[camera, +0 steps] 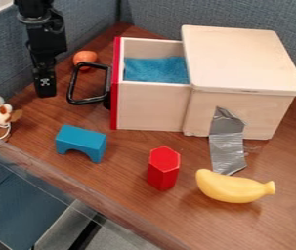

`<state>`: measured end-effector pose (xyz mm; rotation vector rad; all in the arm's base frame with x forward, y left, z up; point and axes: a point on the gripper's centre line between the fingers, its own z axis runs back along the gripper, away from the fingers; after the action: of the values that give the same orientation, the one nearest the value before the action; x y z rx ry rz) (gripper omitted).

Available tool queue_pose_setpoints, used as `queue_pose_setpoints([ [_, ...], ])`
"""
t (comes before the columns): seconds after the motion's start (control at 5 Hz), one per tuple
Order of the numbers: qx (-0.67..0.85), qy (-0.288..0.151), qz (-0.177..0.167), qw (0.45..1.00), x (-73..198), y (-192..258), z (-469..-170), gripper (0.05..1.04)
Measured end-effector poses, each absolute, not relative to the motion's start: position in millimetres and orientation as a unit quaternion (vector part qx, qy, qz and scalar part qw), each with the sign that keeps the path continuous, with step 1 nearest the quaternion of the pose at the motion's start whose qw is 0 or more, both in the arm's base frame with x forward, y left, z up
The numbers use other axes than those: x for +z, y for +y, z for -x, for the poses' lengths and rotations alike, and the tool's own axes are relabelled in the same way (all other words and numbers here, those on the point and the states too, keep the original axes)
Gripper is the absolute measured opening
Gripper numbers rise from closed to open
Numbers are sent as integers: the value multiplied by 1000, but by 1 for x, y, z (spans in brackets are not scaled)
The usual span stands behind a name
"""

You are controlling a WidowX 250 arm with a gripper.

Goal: Close the drawer

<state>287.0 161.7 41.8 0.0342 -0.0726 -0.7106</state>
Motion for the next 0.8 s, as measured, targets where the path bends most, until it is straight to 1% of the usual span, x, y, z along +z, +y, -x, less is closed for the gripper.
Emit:
queue_pose_setpoints([
  [0.4,-352,-50,-8,935,41,154,-295,1000],
  [0.6,-359,-58,0,932,41,142,-302,999],
  [0.8,-369,-64,-1,927,45,134,-310,999],
])
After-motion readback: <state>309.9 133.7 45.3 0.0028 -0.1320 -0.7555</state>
